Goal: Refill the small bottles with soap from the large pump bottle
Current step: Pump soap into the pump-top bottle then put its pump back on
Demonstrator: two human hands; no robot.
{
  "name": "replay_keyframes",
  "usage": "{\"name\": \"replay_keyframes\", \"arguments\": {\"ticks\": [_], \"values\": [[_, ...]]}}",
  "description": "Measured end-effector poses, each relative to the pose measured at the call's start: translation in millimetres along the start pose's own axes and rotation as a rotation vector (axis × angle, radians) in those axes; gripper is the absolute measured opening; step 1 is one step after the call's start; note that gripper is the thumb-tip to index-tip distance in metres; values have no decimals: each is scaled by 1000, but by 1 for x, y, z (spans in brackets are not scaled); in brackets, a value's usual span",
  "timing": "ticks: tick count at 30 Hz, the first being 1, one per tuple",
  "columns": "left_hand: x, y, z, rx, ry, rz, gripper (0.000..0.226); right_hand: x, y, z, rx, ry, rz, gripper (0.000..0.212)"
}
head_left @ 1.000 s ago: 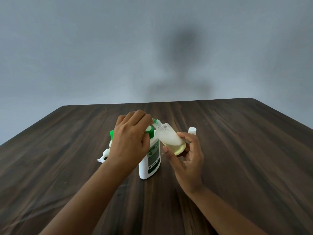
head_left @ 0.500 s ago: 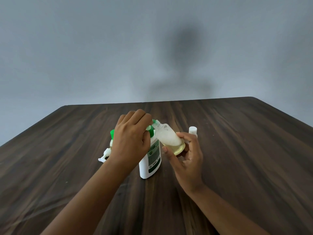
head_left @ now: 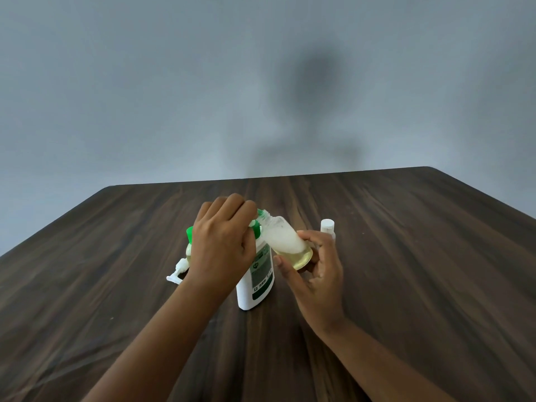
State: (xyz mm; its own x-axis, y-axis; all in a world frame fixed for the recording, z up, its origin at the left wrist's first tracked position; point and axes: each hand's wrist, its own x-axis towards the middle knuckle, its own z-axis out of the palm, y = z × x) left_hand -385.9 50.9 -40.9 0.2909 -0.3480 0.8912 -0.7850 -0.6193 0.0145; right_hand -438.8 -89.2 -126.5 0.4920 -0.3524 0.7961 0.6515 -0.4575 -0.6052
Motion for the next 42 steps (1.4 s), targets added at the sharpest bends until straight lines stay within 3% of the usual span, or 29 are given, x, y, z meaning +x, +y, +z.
{"name": "replay_keyframes", "arguments": {"ticks": [7, 15, 42], "values": [[16, 0, -10, 59, -80, 56, 17, 2, -4, 0, 53, 2, 8, 37], [-4, 5, -1, 29, 10, -63, 15, -1, -1, 0, -31, 1, 0, 38], [19, 3, -8, 25, -28, 41, 15, 1, -3, 0, 41, 6, 15, 38]]}}
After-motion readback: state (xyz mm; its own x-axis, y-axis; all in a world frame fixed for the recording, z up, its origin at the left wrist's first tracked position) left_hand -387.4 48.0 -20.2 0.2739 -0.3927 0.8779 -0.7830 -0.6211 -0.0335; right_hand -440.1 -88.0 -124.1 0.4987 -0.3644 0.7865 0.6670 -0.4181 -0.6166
